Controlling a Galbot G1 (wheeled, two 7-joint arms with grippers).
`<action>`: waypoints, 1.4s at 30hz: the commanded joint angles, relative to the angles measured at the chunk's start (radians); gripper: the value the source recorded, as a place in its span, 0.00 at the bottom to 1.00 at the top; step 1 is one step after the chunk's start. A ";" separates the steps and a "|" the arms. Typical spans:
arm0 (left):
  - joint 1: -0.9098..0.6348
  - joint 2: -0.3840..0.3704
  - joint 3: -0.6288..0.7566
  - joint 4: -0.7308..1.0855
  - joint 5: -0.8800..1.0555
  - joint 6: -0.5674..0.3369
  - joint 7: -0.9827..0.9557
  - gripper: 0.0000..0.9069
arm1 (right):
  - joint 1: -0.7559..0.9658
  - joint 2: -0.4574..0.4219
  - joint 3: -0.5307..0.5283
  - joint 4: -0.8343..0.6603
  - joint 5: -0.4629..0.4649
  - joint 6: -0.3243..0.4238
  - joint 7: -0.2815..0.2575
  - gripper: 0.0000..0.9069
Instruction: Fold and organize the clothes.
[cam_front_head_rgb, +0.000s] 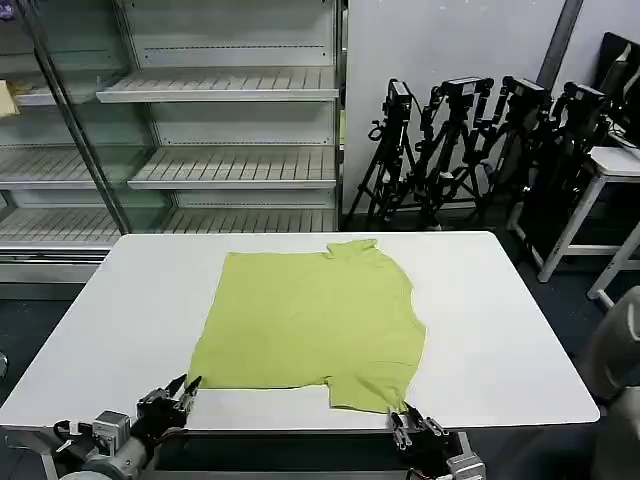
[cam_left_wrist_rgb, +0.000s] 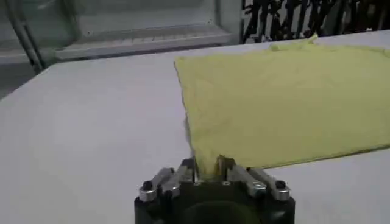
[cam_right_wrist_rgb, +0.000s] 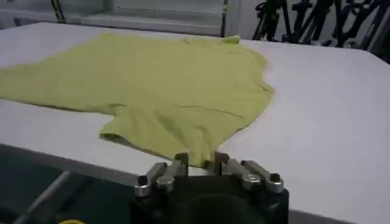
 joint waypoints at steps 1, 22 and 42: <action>0.001 0.000 0.001 -0.001 0.000 0.002 0.004 0.01 | -0.001 0.000 0.001 -0.001 0.008 -0.006 0.001 0.00; -0.232 0.020 0.038 0.082 -0.097 0.000 -0.001 0.01 | 0.281 0.010 0.028 -0.078 0.065 0.011 -0.003 0.00; -0.500 -0.009 0.124 0.340 -0.123 0.000 0.003 0.01 | 0.600 0.035 -0.003 -0.390 0.024 0.055 -0.126 0.00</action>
